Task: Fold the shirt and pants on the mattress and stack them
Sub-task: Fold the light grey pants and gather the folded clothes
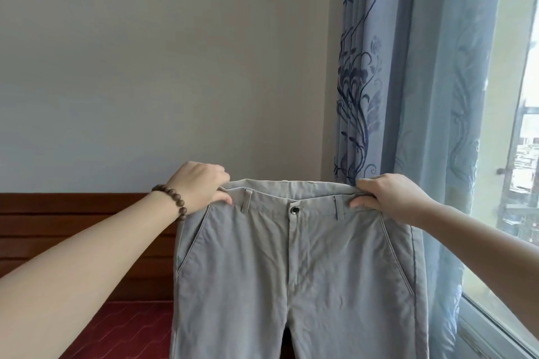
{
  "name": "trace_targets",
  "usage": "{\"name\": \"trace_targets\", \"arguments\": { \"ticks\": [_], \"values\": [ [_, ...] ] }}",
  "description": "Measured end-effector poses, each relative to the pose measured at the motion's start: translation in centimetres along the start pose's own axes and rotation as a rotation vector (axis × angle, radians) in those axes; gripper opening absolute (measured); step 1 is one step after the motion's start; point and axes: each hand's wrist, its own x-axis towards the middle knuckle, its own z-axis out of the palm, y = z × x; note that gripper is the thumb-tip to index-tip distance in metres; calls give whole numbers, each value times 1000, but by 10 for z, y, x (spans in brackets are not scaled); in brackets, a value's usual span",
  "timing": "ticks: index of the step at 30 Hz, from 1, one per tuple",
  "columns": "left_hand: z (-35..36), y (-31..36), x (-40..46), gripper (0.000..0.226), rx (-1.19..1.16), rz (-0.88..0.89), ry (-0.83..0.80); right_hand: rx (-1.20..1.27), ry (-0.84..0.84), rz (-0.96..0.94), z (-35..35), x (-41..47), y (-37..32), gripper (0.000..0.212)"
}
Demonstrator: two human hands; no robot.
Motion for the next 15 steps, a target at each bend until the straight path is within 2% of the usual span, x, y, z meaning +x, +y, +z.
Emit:
{"name": "trace_targets", "arguments": {
  "ticks": [3, 6, 10, 15],
  "values": [
    [7, -4, -9, 33, -70, -33, 36, 41, -117, -23, 4, 5, 4, 42],
    [17, -1, -21, 22, -337, -198, 59, 60, -242, -9, 10, 9, 11, 31],
    [29, -4, -31, 18, -620, -376, 6, 17, -223, 1, 25, 8, 20, 30],
    [38, -12, -33, 37, -953, -664, -57, 311, -157, 191, 43, 5, 20, 36]
  ]
}}
